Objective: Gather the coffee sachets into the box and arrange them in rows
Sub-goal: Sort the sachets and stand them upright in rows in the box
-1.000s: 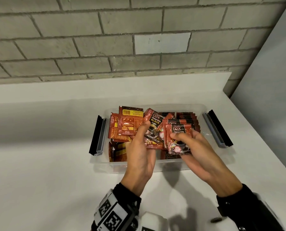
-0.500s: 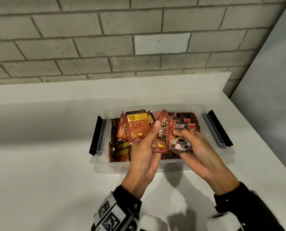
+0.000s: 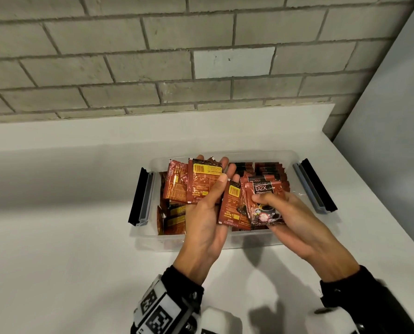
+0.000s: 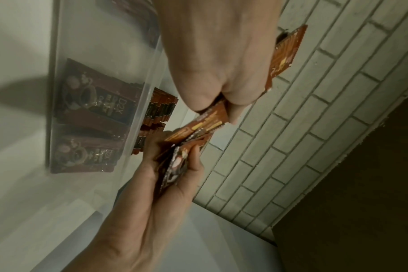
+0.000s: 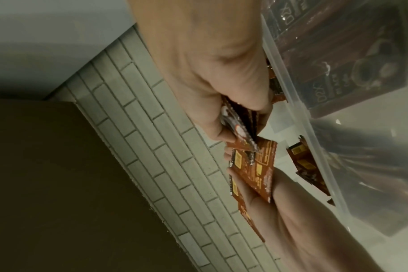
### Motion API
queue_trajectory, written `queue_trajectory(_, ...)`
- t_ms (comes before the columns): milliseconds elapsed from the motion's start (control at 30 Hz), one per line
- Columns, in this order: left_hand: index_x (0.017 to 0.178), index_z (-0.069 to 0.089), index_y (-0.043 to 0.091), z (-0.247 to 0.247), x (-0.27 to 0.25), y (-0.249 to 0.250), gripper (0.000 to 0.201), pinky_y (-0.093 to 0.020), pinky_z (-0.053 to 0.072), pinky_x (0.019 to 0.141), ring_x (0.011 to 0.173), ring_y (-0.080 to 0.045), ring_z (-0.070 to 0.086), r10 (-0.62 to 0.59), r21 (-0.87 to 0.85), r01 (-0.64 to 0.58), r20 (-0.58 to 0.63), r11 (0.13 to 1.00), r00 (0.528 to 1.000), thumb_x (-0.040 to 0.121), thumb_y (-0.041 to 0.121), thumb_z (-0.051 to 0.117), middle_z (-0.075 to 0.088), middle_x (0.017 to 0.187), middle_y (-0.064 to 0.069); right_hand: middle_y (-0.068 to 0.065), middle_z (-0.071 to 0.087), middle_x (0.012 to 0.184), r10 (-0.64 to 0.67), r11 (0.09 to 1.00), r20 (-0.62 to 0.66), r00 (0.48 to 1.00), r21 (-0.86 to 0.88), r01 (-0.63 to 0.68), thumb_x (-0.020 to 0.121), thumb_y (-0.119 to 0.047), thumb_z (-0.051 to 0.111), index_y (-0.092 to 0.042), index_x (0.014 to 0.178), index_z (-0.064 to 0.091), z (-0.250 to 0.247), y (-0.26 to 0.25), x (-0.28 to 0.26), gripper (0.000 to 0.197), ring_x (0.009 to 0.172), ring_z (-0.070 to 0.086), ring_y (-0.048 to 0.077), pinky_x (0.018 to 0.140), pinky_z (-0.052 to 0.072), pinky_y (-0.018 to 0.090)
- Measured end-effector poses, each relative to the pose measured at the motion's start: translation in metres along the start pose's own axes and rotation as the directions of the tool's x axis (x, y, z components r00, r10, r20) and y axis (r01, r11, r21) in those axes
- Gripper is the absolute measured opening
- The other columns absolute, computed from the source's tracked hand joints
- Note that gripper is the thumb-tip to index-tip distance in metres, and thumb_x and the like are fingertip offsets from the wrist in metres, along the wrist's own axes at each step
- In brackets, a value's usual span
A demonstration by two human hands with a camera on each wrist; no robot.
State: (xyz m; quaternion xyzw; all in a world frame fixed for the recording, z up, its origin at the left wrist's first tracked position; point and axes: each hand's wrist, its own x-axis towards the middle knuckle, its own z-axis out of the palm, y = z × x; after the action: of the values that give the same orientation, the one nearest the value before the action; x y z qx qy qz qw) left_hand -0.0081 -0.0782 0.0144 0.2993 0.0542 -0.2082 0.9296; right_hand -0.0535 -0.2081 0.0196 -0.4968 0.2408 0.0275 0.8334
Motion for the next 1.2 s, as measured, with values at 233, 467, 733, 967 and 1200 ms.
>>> queue_trajectory(233,0.125,0.056,0.013,-0.004,-0.004,0.006,0.049,-0.045,0.051,0.094,0.109,-0.026,0.064,-0.086,0.136,0.075,0.072,0.988,0.994,0.077,0.013,0.064,0.065,0.12,-0.015,0.014,0.07,0.108,-0.106,0.994,0.003,0.994,-0.027,0.106,0.083,0.0,0.061,-0.001,0.118,0.056,0.001,-0.024,0.003,0.036,0.095,0.069,0.022,0.068,0.057,0.027)
queue_trajectory(467,0.126,0.054,0.009,-0.003,-0.009,0.006,0.047,-0.045,0.039,0.106,0.117,-0.028,0.058,-0.196,-0.006,0.197,0.061,0.98,0.979,0.085,0.032,0.054,0.065,0.12,-0.016,0.008,0.074,0.092,-0.11,0.993,0.002,0.994,-0.048,0.11,0.085,0.001,0.059,0.001,0.115,0.059,0.008,-0.019,0.008,0.03,0.08,0.07,0.014,0.064,0.057,0.023)
queue_trajectory(733,0.126,0.053,0.009,-0.006,-0.01,0.009,0.046,-0.059,0.049,0.09,0.109,-0.034,0.064,-0.214,0.274,0.191,0.058,0.943,0.975,0.086,0.032,0.057,0.066,0.117,-0.016,0.007,0.072,0.102,-0.152,0.981,-0.01,0.988,-0.121,0.15,0.086,-0.002,0.061,-0.011,0.112,0.059,0.005,-0.014,0.003,0.028,0.092,0.069,0.016,0.072,0.054,0.026)
queue_trajectory(967,0.118,0.059,0.015,-0.004,-0.01,0.008,0.036,-0.056,0.056,0.076,0.1,-0.034,0.067,-0.199,0.381,0.154,0.082,0.912,0.977,0.09,-0.007,0.051,0.07,0.11,-0.009,0.005,0.069,0.11,-0.206,0.95,-0.009,0.978,-0.242,0.198,0.09,-0.01,0.058,-0.019,0.122,0.053,0.006,-0.012,-0.001,0.033,0.103,0.066,0.02,0.082,0.053,0.033)
queue_trajectory(1200,0.118,0.049,0.041,0.009,-0.012,0.006,0.042,-0.032,0.059,0.069,0.095,-0.015,0.065,0.019,0.696,-0.12,0.151,0.708,0.988,0.097,0.005,0.044,0.06,0.114,0.001,-0.008,0.069,0.106,-0.377,0.895,-0.083,0.922,-0.29,0.34,0.094,-0.015,0.055,-0.03,0.118,0.049,0.009,-0.011,-0.006,0.029,0.104,0.064,0.012,0.084,0.05,0.031)
